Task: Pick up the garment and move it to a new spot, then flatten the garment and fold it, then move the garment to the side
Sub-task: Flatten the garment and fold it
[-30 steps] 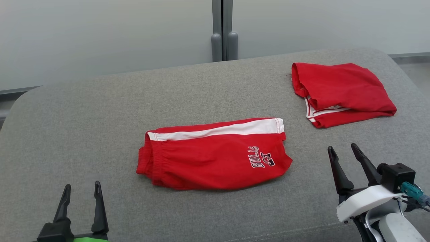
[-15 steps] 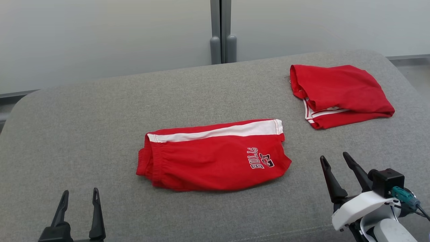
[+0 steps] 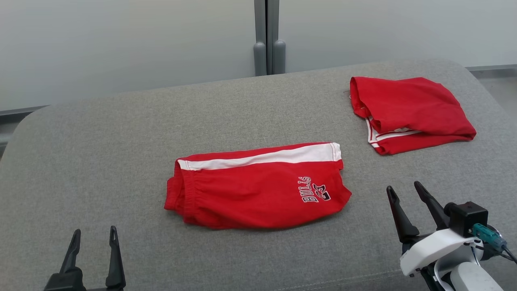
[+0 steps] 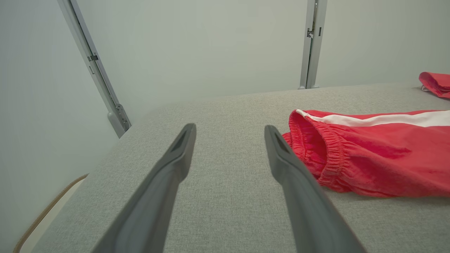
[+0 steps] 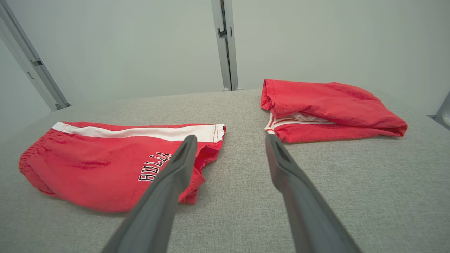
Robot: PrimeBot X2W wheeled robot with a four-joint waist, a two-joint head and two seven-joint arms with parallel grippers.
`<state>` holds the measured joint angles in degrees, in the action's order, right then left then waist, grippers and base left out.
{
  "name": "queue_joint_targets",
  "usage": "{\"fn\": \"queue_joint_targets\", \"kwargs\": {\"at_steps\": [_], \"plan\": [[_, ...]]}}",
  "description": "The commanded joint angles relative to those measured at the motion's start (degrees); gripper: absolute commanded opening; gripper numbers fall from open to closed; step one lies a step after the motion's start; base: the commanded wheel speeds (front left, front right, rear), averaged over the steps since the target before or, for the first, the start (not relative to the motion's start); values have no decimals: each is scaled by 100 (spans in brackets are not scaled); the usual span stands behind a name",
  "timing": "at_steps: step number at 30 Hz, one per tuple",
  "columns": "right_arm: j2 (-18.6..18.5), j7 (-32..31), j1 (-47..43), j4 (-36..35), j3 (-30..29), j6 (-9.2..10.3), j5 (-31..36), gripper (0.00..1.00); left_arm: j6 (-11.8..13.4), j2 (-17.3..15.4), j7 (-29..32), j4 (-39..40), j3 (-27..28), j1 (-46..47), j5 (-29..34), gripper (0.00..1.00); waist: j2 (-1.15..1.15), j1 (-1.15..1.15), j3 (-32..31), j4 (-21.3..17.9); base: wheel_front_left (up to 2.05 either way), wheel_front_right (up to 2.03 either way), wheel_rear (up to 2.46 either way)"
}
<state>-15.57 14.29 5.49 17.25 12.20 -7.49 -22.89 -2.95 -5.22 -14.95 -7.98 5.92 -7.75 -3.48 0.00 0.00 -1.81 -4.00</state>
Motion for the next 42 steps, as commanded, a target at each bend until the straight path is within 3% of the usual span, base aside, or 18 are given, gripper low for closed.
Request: {"fn": "queue_joint_targets", "kwargs": {"at_steps": [1,13,31,42], "plan": [[-1,35,12,19,-6,1,57,100,47,-44,-19,7,21,-92,-38,100,0,0,2,2,0,0,0],[103,-228,624,559,357,1,-78,100,20,-27,-19,-5,-69,69,-50,100,0,0,99,122,0,0,0],[355,-535,2740,3370,893,2,-510,100,-52,84,-19,-110,-457,496,-34,100,0,0,644,796,0,0,0],[507,-762,3400,4761,1216,2,-868,100,-22,117,-19,-246,-555,731,-20,100,0,0,846,1041,0,0,0]]}}
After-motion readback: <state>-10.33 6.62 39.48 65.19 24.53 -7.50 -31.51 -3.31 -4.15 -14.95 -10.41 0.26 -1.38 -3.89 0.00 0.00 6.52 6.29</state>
